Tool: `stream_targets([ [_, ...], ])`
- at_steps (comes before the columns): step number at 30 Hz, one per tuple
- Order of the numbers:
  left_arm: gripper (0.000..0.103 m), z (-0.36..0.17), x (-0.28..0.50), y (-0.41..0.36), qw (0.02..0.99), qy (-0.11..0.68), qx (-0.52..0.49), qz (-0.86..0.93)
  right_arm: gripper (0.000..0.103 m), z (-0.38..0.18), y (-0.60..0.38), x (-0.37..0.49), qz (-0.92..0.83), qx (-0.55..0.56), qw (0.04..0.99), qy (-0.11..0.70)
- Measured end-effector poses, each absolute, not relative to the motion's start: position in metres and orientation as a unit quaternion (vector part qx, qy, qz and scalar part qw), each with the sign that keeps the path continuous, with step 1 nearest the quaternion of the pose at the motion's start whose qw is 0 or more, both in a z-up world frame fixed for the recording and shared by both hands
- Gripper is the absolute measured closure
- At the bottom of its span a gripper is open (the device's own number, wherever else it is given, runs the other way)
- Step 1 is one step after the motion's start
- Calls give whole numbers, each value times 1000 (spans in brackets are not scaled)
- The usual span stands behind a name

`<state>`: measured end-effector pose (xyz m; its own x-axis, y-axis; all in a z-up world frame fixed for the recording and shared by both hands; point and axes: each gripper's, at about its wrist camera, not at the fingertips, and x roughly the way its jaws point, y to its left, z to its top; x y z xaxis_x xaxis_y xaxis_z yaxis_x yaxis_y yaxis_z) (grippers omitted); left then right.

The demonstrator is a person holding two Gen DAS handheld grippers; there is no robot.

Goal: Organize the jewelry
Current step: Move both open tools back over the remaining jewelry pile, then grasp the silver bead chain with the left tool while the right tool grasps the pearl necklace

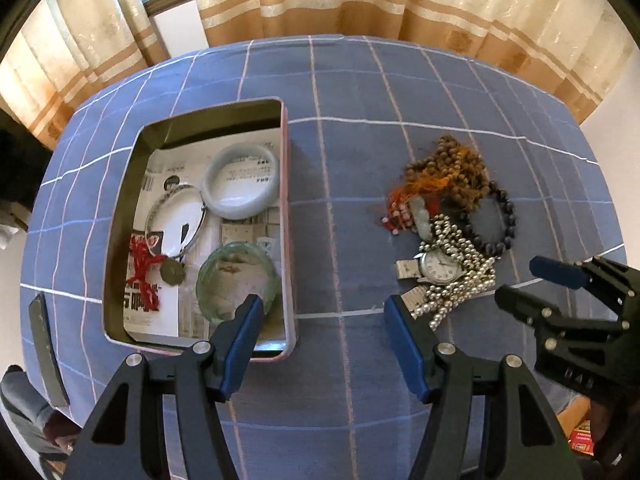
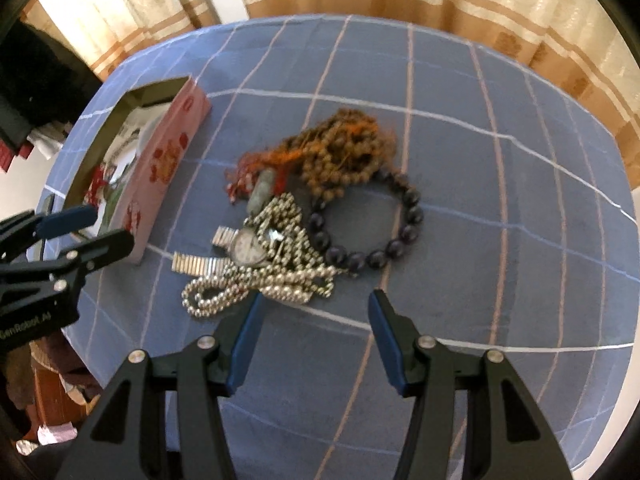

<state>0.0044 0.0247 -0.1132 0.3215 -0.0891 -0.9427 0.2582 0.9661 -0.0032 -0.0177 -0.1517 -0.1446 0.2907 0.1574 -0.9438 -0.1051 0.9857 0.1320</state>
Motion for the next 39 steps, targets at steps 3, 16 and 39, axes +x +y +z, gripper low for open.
stream_targets([
  [3,40,-119,3,30,806,580,67,-95,46,-151,-143,-18,98,23,800,592],
  [16,40,-122,-6,42,798,592,39,-103,94,-167,-124,-17,102,-9,796,597],
  [39,40,-119,-5,8,814,566,81,-98,94,-164,-205,-50,19,40,794,607],
])
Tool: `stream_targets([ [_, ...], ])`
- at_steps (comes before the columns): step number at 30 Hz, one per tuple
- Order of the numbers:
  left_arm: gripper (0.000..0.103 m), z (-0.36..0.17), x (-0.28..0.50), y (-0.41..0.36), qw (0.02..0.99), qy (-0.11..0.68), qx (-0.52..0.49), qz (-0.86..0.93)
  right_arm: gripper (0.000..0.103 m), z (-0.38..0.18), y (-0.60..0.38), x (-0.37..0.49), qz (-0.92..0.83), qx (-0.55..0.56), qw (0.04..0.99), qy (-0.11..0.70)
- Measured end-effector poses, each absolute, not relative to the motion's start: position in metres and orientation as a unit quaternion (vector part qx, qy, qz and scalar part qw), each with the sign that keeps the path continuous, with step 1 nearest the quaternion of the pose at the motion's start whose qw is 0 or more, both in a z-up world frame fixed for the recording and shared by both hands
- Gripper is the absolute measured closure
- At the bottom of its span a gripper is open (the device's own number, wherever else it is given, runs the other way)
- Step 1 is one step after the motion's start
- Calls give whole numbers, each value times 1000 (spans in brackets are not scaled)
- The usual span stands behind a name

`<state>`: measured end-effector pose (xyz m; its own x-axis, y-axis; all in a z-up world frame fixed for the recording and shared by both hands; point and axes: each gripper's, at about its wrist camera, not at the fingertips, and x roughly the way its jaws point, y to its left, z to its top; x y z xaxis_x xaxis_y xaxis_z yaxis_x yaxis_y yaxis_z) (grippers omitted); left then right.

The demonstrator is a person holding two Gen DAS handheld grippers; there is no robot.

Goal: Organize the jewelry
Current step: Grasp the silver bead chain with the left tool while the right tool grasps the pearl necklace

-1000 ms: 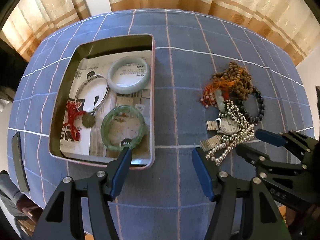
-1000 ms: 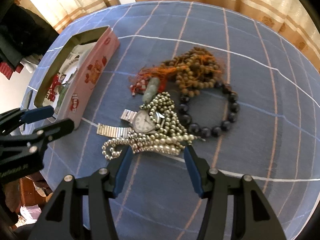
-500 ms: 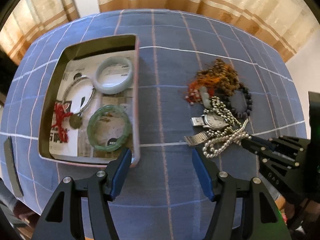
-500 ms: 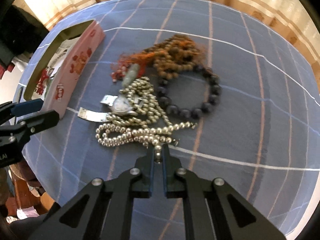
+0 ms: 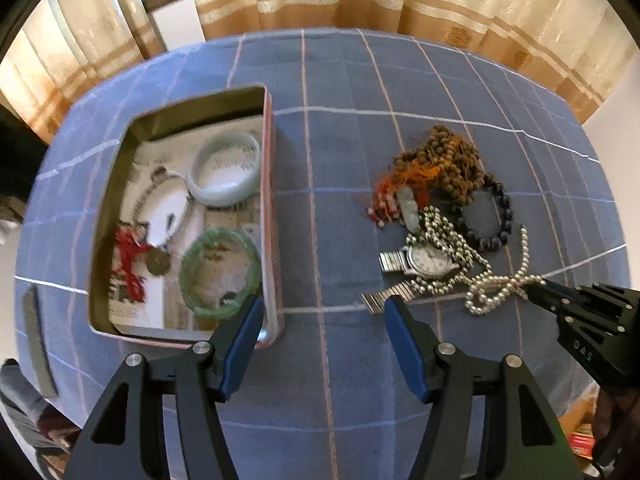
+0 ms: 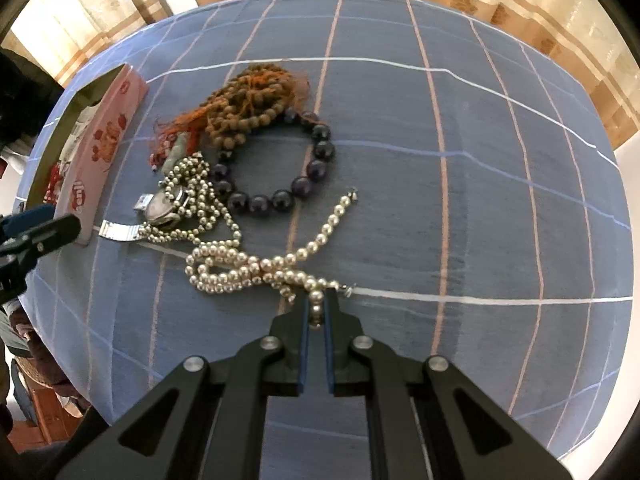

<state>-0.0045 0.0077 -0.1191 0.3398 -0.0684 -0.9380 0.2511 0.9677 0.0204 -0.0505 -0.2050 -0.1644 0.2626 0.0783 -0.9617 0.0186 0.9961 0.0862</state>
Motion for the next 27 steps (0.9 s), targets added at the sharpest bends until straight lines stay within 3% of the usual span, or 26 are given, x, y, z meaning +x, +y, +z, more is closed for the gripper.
stream_targets([
  [6,40,-103,-2,0,832,541,78,-96,93,-166,-209,-53,24,53,796,603],
  [9,40,-109,4,-11,819,556,58,-127,88,-168,-210,-48,24,63,798,599],
  [14,40,-130,12,-37,797,578,41,-171,60,-163,-226,-45,22,83,798,596],
  [16,40,-136,14,-47,793,582,48,-176,56,-159,-227,-46,20,86,800,593],
  [24,40,-153,27,-77,786,586,71,-185,56,-158,-235,-45,18,84,802,592],
  [25,42,-155,29,-79,784,587,75,-185,56,-158,-233,-45,20,84,802,591],
  [26,55,-158,30,-82,783,589,82,-185,56,-159,-230,-41,21,84,802,591],
  [27,59,-161,31,-85,780,592,90,-183,56,-160,-229,-39,23,85,802,591],
])
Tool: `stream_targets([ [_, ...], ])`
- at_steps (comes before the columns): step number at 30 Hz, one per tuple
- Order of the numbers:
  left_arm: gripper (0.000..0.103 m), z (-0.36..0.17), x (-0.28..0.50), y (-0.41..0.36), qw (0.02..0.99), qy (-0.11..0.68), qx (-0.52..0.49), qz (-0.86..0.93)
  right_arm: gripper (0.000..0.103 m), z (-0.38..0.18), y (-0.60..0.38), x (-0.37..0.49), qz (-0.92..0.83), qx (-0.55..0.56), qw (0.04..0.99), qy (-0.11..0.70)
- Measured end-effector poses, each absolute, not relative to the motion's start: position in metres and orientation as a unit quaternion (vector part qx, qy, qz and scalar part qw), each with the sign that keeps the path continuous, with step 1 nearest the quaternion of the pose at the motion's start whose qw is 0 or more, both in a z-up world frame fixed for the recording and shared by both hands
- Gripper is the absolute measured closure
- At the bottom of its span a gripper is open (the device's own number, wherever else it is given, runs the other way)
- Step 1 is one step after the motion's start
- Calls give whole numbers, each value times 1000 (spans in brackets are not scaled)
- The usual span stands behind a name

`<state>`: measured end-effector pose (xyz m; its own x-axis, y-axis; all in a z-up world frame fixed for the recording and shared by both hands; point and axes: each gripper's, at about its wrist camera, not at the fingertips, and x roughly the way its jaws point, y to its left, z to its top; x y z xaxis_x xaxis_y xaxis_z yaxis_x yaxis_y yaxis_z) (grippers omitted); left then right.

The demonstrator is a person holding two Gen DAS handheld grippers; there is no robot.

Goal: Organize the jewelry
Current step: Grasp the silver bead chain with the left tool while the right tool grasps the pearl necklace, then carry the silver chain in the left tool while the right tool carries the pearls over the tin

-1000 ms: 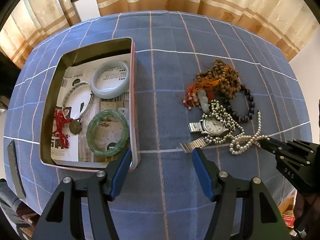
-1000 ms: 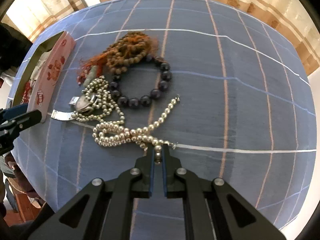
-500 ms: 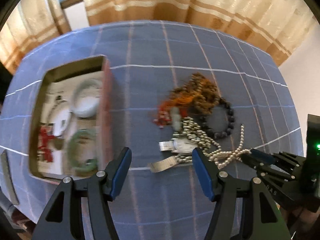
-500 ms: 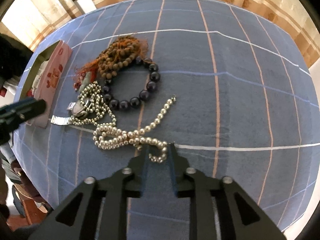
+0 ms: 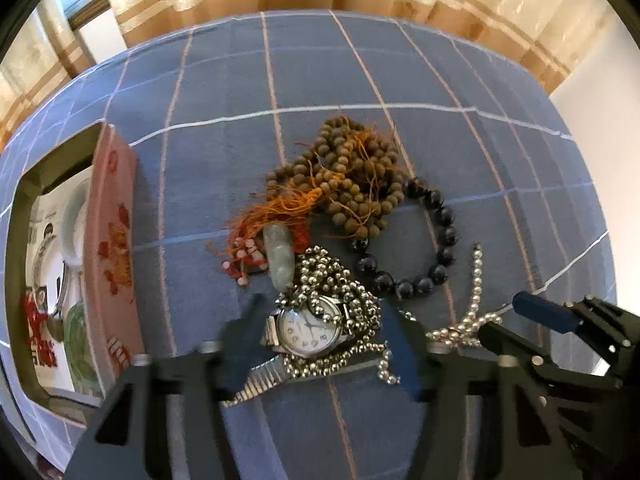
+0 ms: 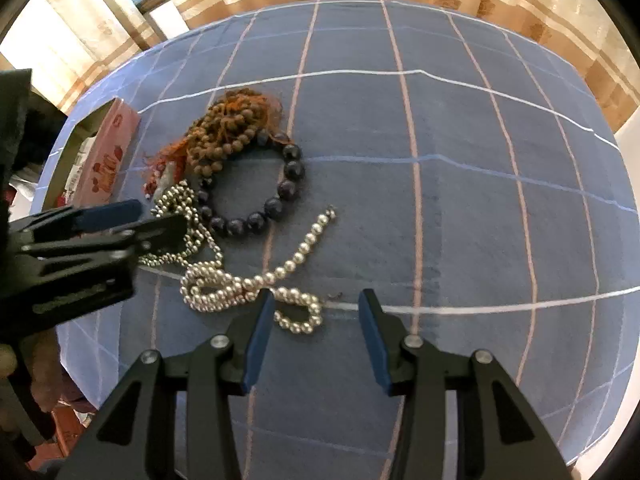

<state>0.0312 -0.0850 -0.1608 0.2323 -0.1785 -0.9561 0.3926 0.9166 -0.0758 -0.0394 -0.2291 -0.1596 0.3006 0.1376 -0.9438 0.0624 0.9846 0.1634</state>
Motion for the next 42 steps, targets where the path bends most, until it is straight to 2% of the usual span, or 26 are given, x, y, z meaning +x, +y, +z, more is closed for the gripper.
stream_targets([
  [1,62,-162,31,-86,780,591,94,-182,56,-161,-227,-37,27,84,802,591],
  [4,95,-157,34,-90,784,583,99,-191,56,-165,-218,-32,31,67,804,590],
  [6,95,-151,35,-91,783,581,94,-201,62,-168,-214,-30,36,55,804,592],
  [7,95,-148,35,-92,784,577,96,-206,74,-167,-211,-30,40,48,807,587],
  [8,95,-144,34,-93,786,573,99,-210,91,-167,-210,-29,42,40,806,589],
  [9,95,-139,33,-91,786,571,96,-216,92,-168,-209,-29,46,36,804,592],
  [21,96,-81,23,-47,807,543,52,-224,93,-145,-229,-42,33,59,817,573],
  [42,96,-17,20,-14,849,486,36,-204,94,-74,-205,-26,54,62,858,507],
])
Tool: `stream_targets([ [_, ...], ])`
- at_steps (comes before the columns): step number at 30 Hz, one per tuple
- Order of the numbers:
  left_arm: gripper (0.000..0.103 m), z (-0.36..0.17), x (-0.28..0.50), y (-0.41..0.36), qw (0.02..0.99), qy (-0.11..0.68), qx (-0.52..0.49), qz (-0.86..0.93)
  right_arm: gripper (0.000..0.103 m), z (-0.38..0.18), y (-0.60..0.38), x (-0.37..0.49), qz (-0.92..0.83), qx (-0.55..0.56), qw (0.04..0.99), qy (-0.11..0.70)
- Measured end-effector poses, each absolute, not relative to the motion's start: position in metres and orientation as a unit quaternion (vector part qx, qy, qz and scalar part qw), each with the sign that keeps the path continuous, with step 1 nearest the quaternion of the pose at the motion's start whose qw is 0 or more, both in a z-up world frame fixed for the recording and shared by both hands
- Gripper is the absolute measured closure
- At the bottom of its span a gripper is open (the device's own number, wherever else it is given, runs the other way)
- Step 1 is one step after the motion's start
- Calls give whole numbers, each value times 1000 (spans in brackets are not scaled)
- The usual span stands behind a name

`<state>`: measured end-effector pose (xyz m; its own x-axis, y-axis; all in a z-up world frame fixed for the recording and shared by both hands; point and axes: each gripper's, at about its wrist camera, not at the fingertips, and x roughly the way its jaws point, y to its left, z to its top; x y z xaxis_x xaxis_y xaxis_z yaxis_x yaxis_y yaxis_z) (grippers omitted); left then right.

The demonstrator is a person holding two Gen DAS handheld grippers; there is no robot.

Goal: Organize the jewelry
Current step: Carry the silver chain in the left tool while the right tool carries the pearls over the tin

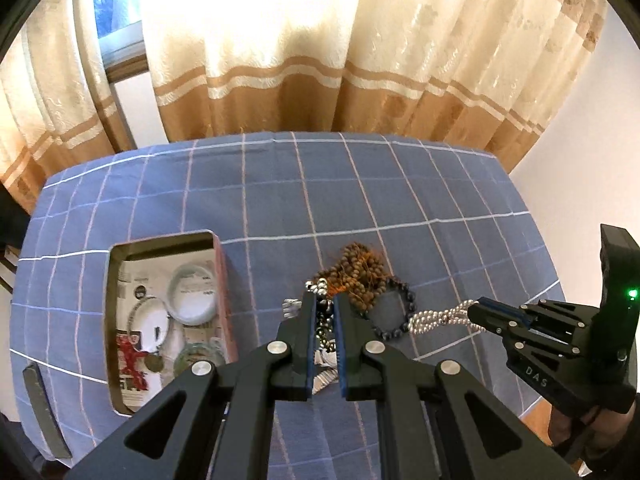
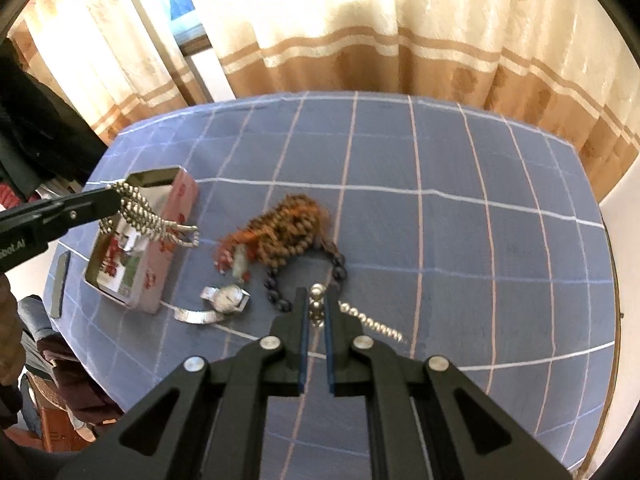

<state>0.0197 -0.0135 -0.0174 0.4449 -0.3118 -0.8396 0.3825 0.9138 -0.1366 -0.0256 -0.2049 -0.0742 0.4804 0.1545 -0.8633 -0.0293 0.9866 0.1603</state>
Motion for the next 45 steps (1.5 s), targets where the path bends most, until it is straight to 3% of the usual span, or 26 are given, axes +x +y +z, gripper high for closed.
stream_targets([
  [18,96,1,33,54,868,473,9,-150,94,-32,-132,7,124,38,873,470],
  [45,96,-10,59,141,875,477,-22,-76,94,-26,-27,57,219,1,861,458],
])
